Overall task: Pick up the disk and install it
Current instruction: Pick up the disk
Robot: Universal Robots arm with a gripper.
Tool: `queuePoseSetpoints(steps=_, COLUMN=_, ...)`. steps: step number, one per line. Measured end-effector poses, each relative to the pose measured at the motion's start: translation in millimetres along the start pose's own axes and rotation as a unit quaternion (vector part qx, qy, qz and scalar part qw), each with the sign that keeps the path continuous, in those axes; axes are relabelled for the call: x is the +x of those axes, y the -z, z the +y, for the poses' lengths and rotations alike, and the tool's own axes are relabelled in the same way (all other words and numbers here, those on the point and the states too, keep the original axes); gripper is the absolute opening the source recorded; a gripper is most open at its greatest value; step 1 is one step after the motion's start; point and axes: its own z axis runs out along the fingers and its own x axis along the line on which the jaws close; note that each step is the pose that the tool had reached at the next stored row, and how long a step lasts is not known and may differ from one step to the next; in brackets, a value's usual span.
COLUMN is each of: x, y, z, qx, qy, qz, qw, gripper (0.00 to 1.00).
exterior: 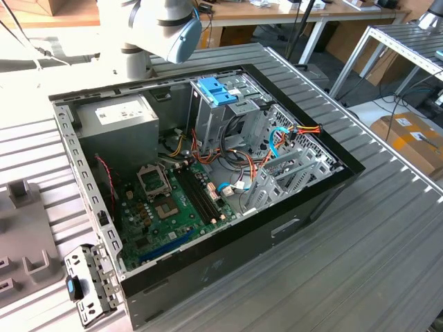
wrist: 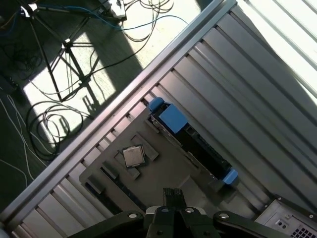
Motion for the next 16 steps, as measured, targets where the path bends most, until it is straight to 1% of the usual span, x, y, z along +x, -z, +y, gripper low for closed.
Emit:
queuePoseSetpoints(steps=2, x=0.0, y=0.0, z=0.0, qx=-0.0001, qy=0.006, qz=0.0003, qw=0.99998, gripper=0.11)
queuePoseSetpoints(steps=3, x=0.0, y=0.0, z=0.0, qx=-0.0002, qy=0.014, qz=0.0006, qw=0.9999, gripper=0.11)
queuePoseSetpoints(steps=7, x=0.0, y=0.0, z=0.0, qx=-0.0003, qy=0.032, qz=0.0014, qw=0.9995, gripper=0.11)
queuePoseSetpoints(steps=12, x=0.0, y=0.0, z=0.0, qx=-0.0005, qy=0.044, qz=0.0019, qw=0.99901, gripper=0.11)
queuePoseSetpoints(steps=16, x=0.0, y=0.0, z=0.0, qx=-0.0006, qy=0.056, qz=0.0024, qw=0.99841, gripper=0.11)
